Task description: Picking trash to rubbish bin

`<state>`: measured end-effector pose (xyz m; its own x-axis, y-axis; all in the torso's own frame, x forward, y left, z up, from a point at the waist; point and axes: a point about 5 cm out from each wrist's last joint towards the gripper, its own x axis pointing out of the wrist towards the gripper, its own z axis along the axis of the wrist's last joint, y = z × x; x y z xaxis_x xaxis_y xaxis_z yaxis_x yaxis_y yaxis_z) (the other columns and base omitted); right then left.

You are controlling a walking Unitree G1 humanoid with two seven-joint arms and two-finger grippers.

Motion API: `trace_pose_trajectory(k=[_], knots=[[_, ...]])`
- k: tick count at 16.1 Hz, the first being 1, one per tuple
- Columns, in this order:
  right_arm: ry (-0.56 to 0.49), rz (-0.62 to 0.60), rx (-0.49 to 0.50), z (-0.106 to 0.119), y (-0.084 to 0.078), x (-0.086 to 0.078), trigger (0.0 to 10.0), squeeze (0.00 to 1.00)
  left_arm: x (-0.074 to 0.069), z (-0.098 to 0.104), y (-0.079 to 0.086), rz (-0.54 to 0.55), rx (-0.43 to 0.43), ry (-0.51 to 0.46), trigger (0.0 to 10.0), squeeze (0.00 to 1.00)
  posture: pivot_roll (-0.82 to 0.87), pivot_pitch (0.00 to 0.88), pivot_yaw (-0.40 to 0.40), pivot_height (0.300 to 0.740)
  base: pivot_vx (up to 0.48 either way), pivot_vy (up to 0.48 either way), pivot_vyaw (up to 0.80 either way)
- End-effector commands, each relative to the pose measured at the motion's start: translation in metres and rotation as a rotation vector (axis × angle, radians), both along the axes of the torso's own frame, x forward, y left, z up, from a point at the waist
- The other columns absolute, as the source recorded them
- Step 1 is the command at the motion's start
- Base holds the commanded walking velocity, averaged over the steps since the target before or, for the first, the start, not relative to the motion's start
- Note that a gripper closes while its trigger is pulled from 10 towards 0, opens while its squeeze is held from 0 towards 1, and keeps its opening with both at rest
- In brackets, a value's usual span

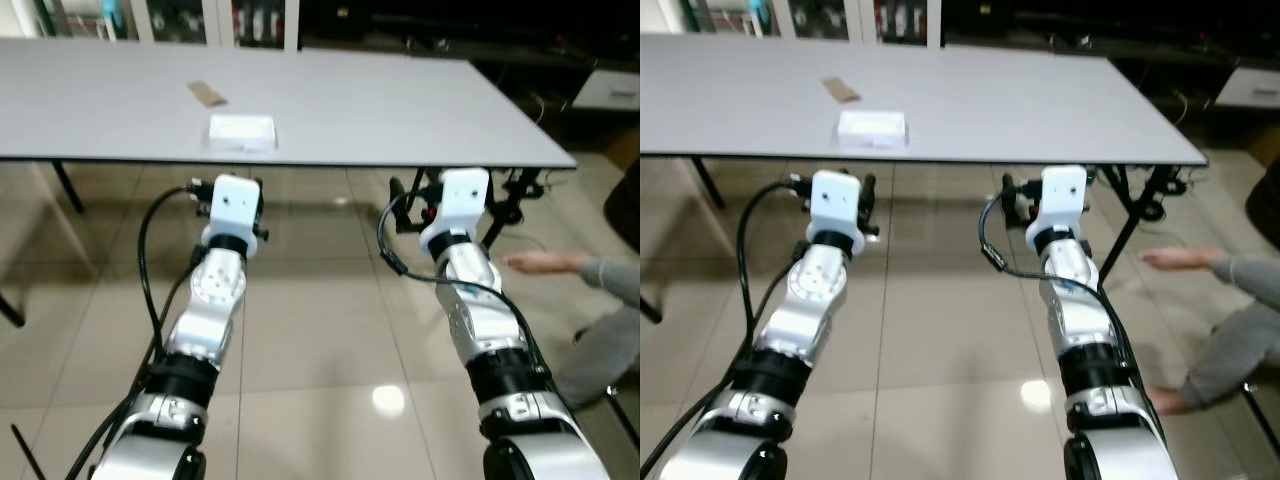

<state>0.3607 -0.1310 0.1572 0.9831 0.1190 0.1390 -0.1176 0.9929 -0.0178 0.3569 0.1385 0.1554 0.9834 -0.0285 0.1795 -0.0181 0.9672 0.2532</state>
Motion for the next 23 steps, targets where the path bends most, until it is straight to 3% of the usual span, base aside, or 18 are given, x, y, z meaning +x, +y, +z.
trace_pose_trajectory(k=[1, 4, 6, 7, 23], knots=[[-0.019, 0.027, -0.002, 0.0052, 0.0076, 0.0008, 10.0, 0.0, 0.0012, 0.0056, 0.0055, 0.007, 0.006, -0.016, 10.0, 0.0, 0.0, 0.0, -0.08, 0.74, 0.416, 0.0, 0.0], [-0.024, 0.037, -0.027, 0.0052, 0.0104, 0.0004, 10.0, 0.0, 0.0006, 0.0055, 0.0057, 0.007, 0.008, -0.016, 10.0, 0.0, 0.01, 0.0, -0.08, 0.74, 0.411, 0.0, 0.53], [-0.026, 0.032, 0.009, 0.0065, 0.0102, 0.0012, 10.0, 0.0, 0.0011, 0.006, 0.0052, 0.006, 0.014, -0.017, 10.0, 0.0, 0.0, 0.0, -0.078, 0.74, 0.405, 0.0, 0.24], [-0.026, 0.031, 0.003, 0.0066, 0.0099, 0.0013, 10.0, 0.0, 0.0012, 0.0059, 0.0048, 0.004, 0.014, -0.015, 10.0, 1.0, 0.0, 0.0, -0.078, 0.74, 0.405, 0.0, 0.0], [-0.019, 0.041, 0.013, 0.0053, 0.0118, 0.0005, 10.0, 0.0, 0.0025, 0.0048, 0.0061, 0.015, 0.029, 0.004, 10.0, 1.0, 0.0, 0.0, -0.078, 0.74, 0.374, 0.0, 0.0]])
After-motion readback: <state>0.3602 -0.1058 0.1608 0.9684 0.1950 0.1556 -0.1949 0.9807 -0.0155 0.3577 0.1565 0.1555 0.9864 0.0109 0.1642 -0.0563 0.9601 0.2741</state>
